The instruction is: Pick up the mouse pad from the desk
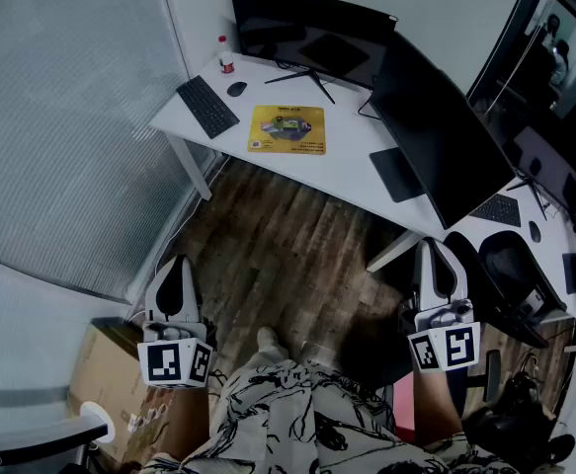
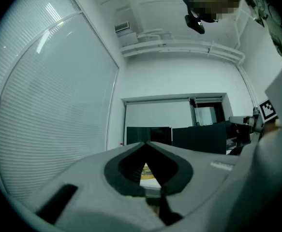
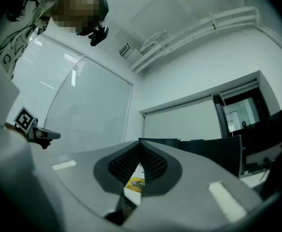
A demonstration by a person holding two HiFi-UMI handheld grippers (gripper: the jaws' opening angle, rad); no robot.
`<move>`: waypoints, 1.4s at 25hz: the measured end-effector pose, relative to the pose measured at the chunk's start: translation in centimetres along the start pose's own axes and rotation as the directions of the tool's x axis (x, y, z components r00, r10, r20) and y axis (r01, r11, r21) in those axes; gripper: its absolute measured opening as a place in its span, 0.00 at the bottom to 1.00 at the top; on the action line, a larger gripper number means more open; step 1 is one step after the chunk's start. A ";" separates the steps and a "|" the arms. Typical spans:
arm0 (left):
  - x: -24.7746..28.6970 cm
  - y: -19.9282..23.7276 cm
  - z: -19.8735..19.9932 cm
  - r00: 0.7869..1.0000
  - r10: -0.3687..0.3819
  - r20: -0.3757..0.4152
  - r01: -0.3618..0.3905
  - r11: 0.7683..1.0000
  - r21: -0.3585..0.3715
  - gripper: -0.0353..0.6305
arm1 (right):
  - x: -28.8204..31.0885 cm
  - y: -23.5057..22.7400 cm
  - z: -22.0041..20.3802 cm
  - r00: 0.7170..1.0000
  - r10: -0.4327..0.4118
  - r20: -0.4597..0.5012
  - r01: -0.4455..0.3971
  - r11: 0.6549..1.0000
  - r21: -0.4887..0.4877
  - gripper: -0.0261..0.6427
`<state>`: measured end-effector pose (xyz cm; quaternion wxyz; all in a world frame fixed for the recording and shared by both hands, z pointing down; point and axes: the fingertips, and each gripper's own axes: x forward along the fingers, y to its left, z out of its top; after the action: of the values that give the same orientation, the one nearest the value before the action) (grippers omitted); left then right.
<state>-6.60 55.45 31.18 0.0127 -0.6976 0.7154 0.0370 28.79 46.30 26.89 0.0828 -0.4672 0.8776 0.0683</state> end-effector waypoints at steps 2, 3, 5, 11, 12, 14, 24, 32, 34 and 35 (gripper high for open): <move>0.0 0.1 -0.1 1.000 0.000 0.000 0.000 1.000 -0.006 0.06 | 0.0 0.1 -0.1 1.000 0.002 -0.001 -0.002 1.000 0.000 0.05; 0.0 0.2 -0.1 1.000 0.000 0.002 0.000 1.000 -0.010 0.06 | 0.1 0.1 -0.1 1.000 0.002 -0.002 -0.002 1.000 0.000 0.05; 0.0 0.4 0.0 1.000 -0.001 0.009 0.001 1.000 -0.019 0.06 | 0.3 0.2 -0.1 1.000 0.005 -0.003 -0.005 1.000 -0.001 0.05; 0.0 0.2 -0.1 1.000 -0.007 0.012 0.007 1.000 -0.025 0.06 | 0.3 0.2 -0.4 1.000 0.009 -0.005 -0.009 1.000 0.006 0.05; 0.1 0.1 -0.2 1.000 -0.010 0.011 0.010 1.000 -0.021 0.06 | 0.3 0.2 -0.4 1.000 0.009 -0.004 -0.009 1.000 0.008 0.05; 0.1 0.0 -0.2 1.000 -0.016 0.007 0.017 1.000 -0.006 0.06 | 0.4 0.2 -0.3 1.000 0.012 0.004 -0.012 1.000 0.015 0.05; 0.3 -0.1 -0.3 1.000 -0.016 -0.023 0.016 1.000 -0.005 0.06 | 0.5 0.8 -0.8 0.999 0.047 -0.002 -0.047 0.998 0.044 0.05; 0.6 0.1 -0.6 0.999 0.020 -0.033 -0.018 0.998 0.053 0.26 | 0.7 0.8 -1.5 0.998 0.056 -0.015 -0.055 0.997 0.062 0.19; 0.6 0.3 -0.6 0.999 0.030 -0.032 -0.028 0.998 0.058 0.34 | 0.8 0.8 -1.5 0.998 0.067 -0.014 -0.066 0.995 0.074 0.24; 0.6 0.4 -0.5 0.999 0.035 -0.030 -0.033 0.998 0.062 0.38 | 0.9 0.9 -1.6 0.997 0.072 -0.016 -0.071 0.994 0.079 0.27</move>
<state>-6.99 54.79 31.68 0.0223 -0.6851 0.7281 0.0044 27.43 45.74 28.30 0.0905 -0.4326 0.8965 0.0323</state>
